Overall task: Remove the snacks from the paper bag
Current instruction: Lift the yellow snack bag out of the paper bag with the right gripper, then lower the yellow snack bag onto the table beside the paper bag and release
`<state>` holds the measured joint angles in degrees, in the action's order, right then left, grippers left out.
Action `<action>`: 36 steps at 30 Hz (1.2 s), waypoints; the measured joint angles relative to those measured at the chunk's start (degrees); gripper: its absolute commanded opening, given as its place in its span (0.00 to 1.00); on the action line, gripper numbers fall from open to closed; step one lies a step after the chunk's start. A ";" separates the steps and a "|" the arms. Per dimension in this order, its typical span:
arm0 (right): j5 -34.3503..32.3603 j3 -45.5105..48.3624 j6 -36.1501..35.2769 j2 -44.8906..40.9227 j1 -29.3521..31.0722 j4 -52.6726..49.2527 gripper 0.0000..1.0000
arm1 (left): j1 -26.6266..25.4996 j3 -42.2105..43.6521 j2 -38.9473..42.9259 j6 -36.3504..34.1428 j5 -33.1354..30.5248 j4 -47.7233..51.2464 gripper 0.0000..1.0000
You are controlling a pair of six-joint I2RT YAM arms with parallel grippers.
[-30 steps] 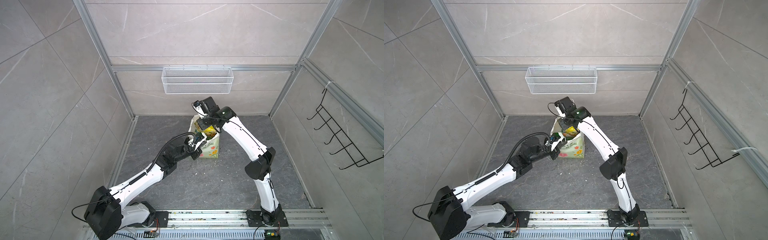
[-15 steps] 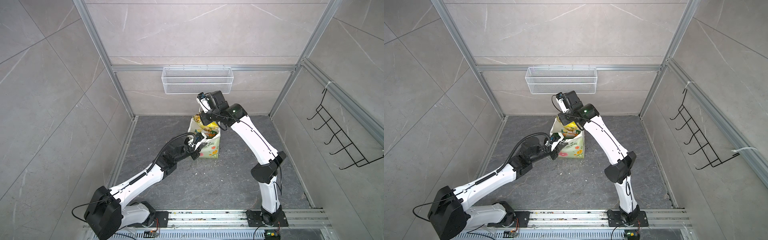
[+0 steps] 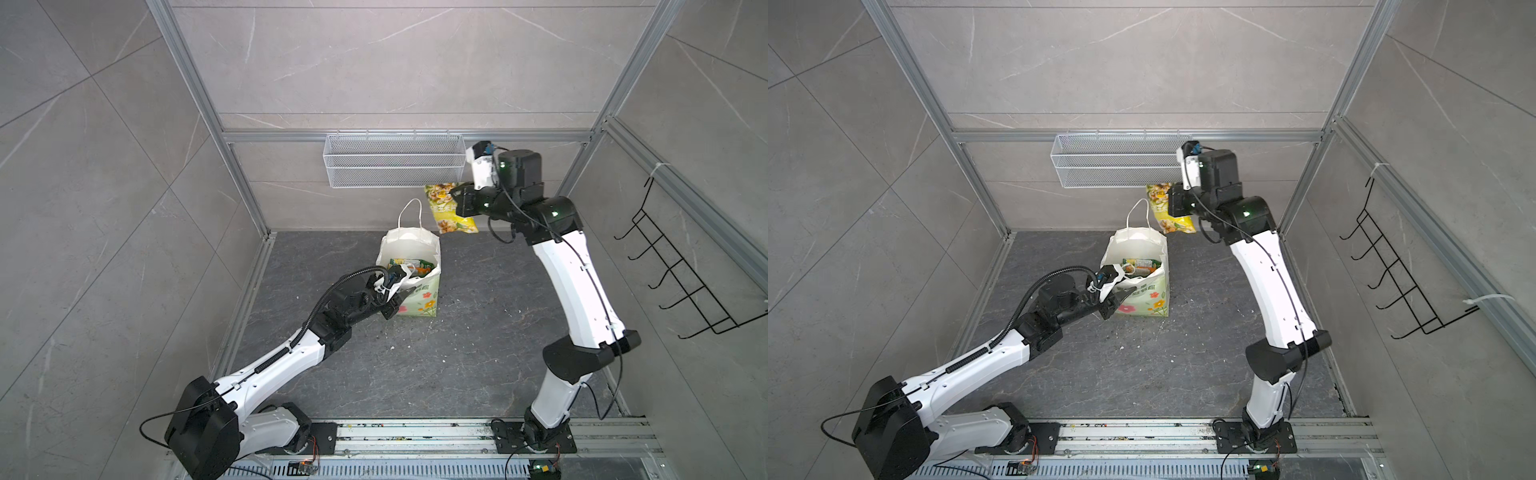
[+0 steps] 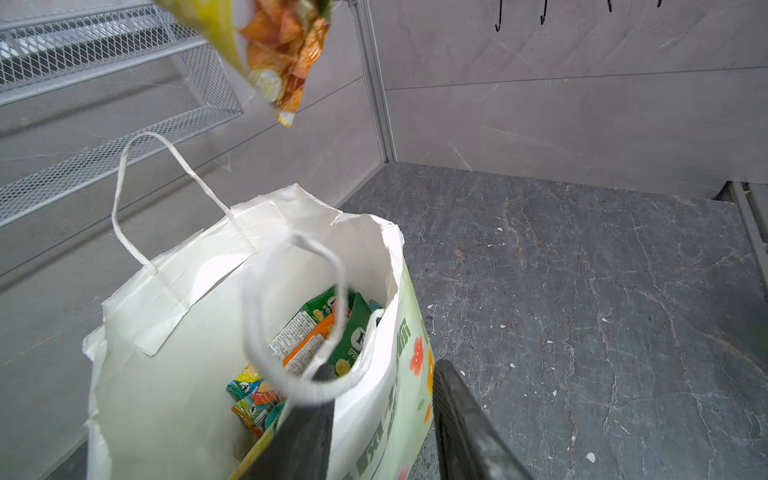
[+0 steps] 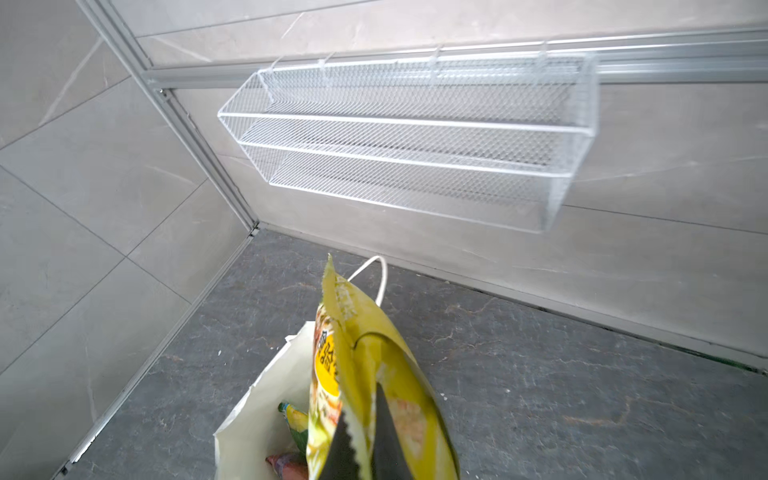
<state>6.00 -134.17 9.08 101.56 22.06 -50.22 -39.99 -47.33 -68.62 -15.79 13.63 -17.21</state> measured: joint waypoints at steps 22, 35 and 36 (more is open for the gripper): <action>27.96 38.97 5.49 10.16 -21.73 13.33 0.00 | 0.00 5.35 8.37 3.67 5.27 -6.45 0.68; 31.98 22.73 1.86 28.22 -22.99 10.40 0.08 | 0.00 10.95 10.99 5.27 2.58 -8.59 0.70; 31.95 21.92 1.51 28.98 -23.15 9.90 0.09 | 0.00 11.41 11.56 5.33 2.36 -8.63 0.70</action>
<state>37.95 -112.25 10.59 130.54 -1.08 -40.32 -39.99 -35.92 -57.06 -10.46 15.99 -25.85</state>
